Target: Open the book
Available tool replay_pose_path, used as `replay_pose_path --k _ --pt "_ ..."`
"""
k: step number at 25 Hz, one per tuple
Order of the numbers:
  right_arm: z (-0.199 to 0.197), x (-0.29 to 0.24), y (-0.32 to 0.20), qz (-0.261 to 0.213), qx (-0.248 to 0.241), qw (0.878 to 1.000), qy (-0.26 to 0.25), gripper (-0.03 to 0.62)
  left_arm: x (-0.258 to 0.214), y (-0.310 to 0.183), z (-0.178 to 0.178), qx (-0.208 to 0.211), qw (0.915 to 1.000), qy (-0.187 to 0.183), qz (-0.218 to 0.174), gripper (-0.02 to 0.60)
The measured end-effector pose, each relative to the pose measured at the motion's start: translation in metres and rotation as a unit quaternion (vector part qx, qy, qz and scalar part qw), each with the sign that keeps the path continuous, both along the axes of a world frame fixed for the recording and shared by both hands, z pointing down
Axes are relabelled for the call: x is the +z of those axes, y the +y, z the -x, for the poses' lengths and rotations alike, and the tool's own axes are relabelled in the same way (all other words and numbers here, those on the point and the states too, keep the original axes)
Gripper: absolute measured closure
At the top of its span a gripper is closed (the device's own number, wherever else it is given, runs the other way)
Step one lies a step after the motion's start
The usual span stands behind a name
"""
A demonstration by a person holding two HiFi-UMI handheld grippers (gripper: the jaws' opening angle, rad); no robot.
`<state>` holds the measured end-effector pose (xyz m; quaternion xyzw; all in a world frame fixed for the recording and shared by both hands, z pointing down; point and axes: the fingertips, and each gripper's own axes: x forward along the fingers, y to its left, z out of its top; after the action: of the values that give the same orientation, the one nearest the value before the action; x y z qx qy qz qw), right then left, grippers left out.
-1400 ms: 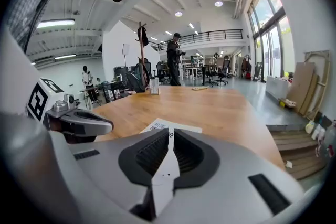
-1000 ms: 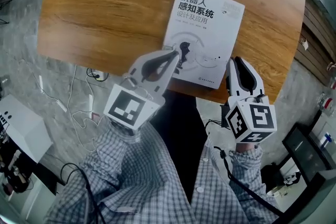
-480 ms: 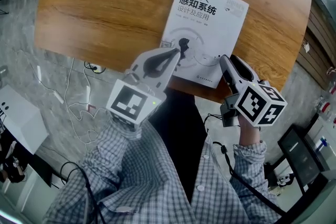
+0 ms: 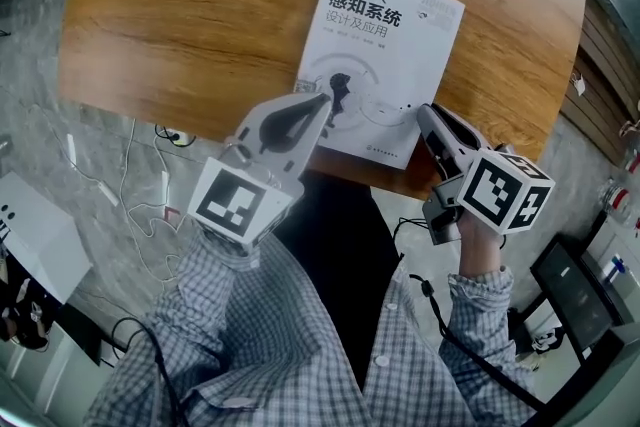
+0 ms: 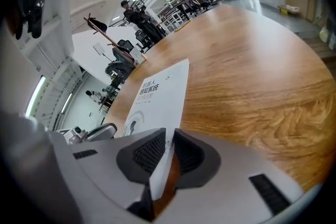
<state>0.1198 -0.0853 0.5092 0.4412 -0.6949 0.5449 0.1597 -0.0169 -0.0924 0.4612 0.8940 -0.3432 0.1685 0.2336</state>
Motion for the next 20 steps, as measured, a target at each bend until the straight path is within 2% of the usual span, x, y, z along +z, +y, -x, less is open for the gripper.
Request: replay_pose_path --k 6,8,10,13,17,20 --pt "-0.004 -0.002 -0.002 0.009 0.044 0.998 -0.037 0.551 -0.009 -0.004 -0.004 -0.008 0.9996 0.012 -0.024 0.572" --pt "-0.006 -0.003 -0.002 0.009 0.042 0.999 -0.032 0.553 -0.009 -0.002 -0.006 -0.005 0.9993 -0.005 -0.038 0.572" --pt "-0.008 -0.006 -0.001 0.012 0.046 0.998 -0.034 0.554 -0.006 0.007 -0.012 0.028 0.9973 -0.046 -0.051 0.571" --pt "-0.008 -0.011 0.0 0.019 0.063 0.996 -0.058 0.556 -0.004 0.031 -0.026 0.101 0.9862 -0.12 -0.054 0.56" --pt "-0.007 -0.016 -0.001 0.019 0.082 0.992 -0.096 0.557 -0.007 0.058 -0.057 0.145 0.9735 -0.154 -0.086 0.431" --pt "-0.006 -0.019 -0.001 0.02 0.096 0.988 -0.12 0.559 -0.001 0.076 -0.077 0.185 0.9582 -0.188 -0.112 0.381"
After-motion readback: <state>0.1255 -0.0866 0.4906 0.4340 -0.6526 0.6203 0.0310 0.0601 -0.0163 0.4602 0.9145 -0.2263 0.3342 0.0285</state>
